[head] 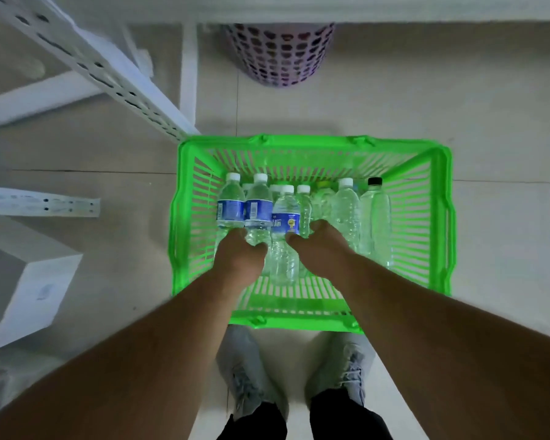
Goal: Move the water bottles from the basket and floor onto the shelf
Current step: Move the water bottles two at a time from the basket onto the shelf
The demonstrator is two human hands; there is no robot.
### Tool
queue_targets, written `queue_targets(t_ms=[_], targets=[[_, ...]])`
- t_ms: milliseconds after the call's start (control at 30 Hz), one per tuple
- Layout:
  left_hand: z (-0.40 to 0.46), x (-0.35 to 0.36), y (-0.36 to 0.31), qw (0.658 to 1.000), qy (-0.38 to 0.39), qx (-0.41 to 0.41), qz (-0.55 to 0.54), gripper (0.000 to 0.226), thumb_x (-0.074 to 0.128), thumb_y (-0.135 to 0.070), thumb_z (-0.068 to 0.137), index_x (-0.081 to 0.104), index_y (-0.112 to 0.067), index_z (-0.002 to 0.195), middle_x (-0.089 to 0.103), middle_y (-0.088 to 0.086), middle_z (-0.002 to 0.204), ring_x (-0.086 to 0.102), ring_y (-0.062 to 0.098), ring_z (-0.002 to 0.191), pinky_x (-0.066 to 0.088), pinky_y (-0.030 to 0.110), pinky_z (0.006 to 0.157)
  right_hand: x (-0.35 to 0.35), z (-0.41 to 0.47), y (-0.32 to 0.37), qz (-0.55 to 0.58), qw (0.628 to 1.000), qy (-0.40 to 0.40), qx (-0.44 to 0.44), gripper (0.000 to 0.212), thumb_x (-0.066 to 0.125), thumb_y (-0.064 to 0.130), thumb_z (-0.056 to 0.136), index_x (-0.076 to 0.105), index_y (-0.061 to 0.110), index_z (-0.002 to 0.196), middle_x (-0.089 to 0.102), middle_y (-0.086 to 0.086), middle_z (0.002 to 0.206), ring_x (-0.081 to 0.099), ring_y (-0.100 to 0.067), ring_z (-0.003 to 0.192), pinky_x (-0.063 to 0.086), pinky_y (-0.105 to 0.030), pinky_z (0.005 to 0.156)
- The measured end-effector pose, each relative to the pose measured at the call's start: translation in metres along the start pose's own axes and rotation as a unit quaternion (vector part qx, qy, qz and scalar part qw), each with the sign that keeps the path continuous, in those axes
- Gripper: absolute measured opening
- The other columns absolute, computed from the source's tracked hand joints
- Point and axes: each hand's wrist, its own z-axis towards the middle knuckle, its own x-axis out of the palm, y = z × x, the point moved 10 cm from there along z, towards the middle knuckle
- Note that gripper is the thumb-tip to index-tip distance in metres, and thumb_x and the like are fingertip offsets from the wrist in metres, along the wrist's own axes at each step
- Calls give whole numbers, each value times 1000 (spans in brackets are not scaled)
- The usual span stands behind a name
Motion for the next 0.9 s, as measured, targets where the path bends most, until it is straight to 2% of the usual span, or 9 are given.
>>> queue_targets(t_ms=[200, 267, 367, 400, 500, 600, 667, 767, 900], targets=[[49, 37, 27, 1000, -2, -9, 25, 62, 64, -32, 90, 45, -5, 142, 52, 13, 143, 52, 28, 128, 41, 26, 97, 21, 70, -9, 38, 999, -11, 5, 58, 63, 45, 89, 49, 6, 130, 56, -7, 94, 60, -16, 71, 43, -23, 54], [57, 43, 33, 1000, -3, -15, 17, 61, 66, -34, 90, 47, -6, 141, 55, 12, 141, 57, 27, 122, 43, 21, 86, 27, 85, -10, 37, 999, -10, 3, 54, 64, 50, 85, 56, 6, 116, 58, -7, 88, 56, -15, 62, 38, -23, 47], [63, 60, 40, 999, 32, -32, -9, 66, 69, -40, 88, 46, -9, 141, 54, 10, 142, 62, 19, 99, 37, 12, 55, 31, 100, -14, 32, 999, -22, 10, 61, 69, 58, 78, 61, 6, 108, 60, -5, 81, 55, -17, 57, 34, -21, 45], [65, 63, 41, 999, 34, -31, -9, 70, 69, -43, 87, 45, -10, 142, 54, 10, 142, 61, 18, 98, 36, 13, 55, 30, 103, -15, 28, 999, -27, 11, 62, 71, 60, 76, 63, 5, 104, 58, -4, 75, 54, -17, 54, 34, -21, 45], [68, 66, 42, 1000, 7, -27, -2, 78, 73, -50, 81, 45, -10, 142, 54, 11, 141, 61, 26, 114, 40, 20, 76, 27, 112, -16, 9, 999, -36, 9, 60, 76, 65, 69, 63, 8, 83, 53, 0, 61, 52, -16, 48, 35, -22, 44], [67, 75, 41, 999, 16, -42, -3, 76, 79, -54, 72, 55, -11, 129, 61, 12, 127, 65, 28, 103, 51, 29, 76, 20, 115, -18, -17, 999, -43, -3, 57, 78, 67, 64, 57, 14, 70, 53, 1, 55, 50, -13, 42, 32, -19, 39], [66, 84, 42, 997, 43, -57, -33, 66, 83, -51, 69, 61, -13, 118, 67, 7, 113, 67, 18, 85, 52, 25, 65, 16, 114, -18, -33, 999, -41, -14, 55, 79, 67, 63, 59, 16, 70, 59, 1, 58, 53, -12, 44, 32, -18, 38], [66, 91, 48, 990, 64, -75, -102, 34, 86, -38, 69, 63, -24, 89, 67, -6, 84, 58, 3, 65, 38, 17, 49, 16, 110, -19, -39, 998, -39, -37, 55, 77, 66, 65, 62, 16, 82, 64, -2, 74, 60, -17, 58, 40, -23, 47], [53, 90, 54, 981, 97, -78, -147, 34, 86, -28, 68, 64, -20, 92, 70, 1, 89, 65, 13, 76, 48, 23, 62, 14, 96, -17, 6, 996, -54, -70, 52, 76, 60, 68, 60, 19, 95, 63, 3, 81, 61, -13, 65, 39, -22, 48]])
